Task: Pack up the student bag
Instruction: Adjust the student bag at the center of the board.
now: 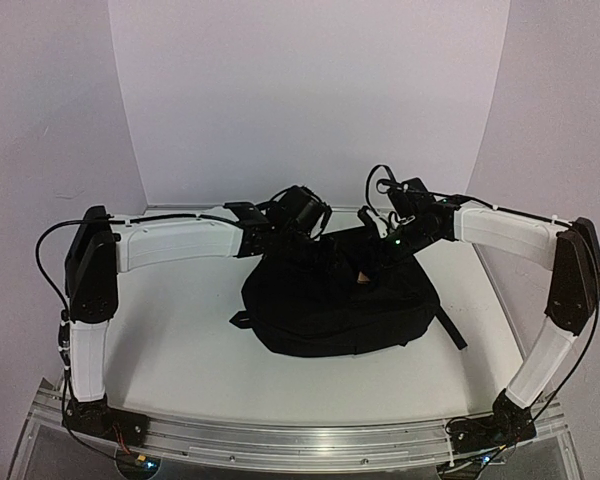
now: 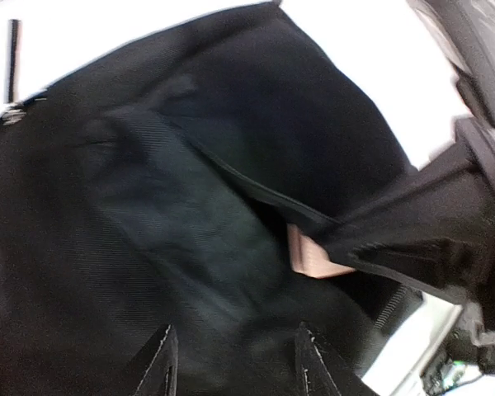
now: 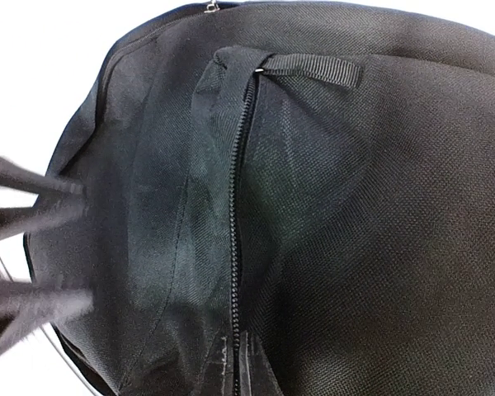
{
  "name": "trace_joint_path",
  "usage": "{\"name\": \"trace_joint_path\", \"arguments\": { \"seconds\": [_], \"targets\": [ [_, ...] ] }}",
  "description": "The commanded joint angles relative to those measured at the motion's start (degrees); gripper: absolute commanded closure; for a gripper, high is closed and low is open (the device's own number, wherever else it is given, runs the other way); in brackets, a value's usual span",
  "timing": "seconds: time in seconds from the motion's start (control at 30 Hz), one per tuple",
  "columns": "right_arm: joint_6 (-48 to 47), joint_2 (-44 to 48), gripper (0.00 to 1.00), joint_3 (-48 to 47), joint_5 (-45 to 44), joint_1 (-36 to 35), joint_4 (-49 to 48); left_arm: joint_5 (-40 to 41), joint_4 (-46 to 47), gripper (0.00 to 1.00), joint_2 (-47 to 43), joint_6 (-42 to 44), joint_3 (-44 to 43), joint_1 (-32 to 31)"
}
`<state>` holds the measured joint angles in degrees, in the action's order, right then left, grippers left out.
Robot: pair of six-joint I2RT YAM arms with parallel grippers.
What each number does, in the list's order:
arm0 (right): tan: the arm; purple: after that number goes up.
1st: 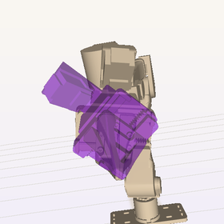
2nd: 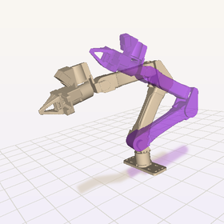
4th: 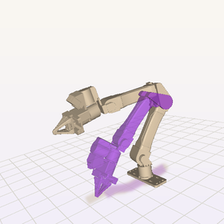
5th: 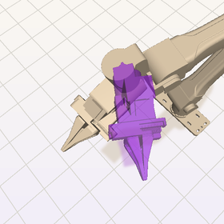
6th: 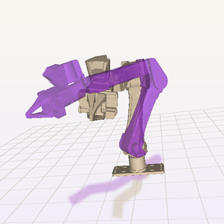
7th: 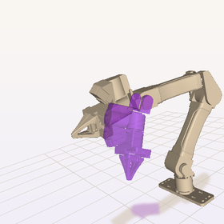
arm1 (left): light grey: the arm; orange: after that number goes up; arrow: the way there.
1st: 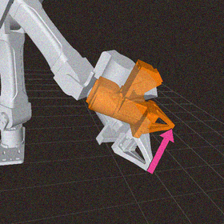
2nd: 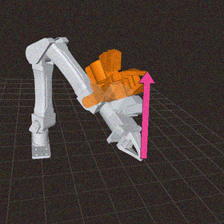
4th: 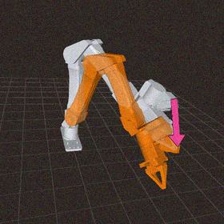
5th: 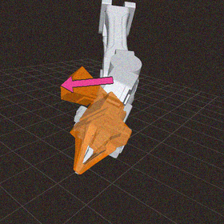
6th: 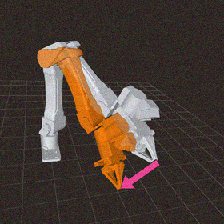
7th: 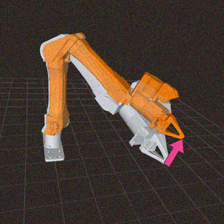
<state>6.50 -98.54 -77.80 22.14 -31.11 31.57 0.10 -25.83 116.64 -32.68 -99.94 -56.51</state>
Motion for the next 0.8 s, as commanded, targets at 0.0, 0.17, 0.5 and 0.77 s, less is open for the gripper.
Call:
{"name": "trace_joint_path", "arguments": {
  "seconds": [0.0, 0.17, 0.5, 0.77],
  "targets": [
    [0.62, 1.17, 1.00, -0.48, -3.00, 0.69, 0.77, -7.24, 4.19, 0.49, -0.88, 3.22, -0.03, -2.21],
    [1.14, 0.81, 1.00, -0.72, -2.87, 0.85, 0.86, -8.46, 2.38, 0.47, 1.00, 5.31, -1.73, -4.63],
    [0.89, 1.01, 1.00, -0.59, 0.25, 0.81, 0.86, -10.94, -0.65, 0.44, 6.80, 4.46, -5.82, -5.16],
    [0.27, 1.52, 1.00, 0.61, 1.45, 0.82, 1.09, -0.55, 11.41, 0.84, -3.82, 2.57, 8.02, -5.30]
  ]
}}
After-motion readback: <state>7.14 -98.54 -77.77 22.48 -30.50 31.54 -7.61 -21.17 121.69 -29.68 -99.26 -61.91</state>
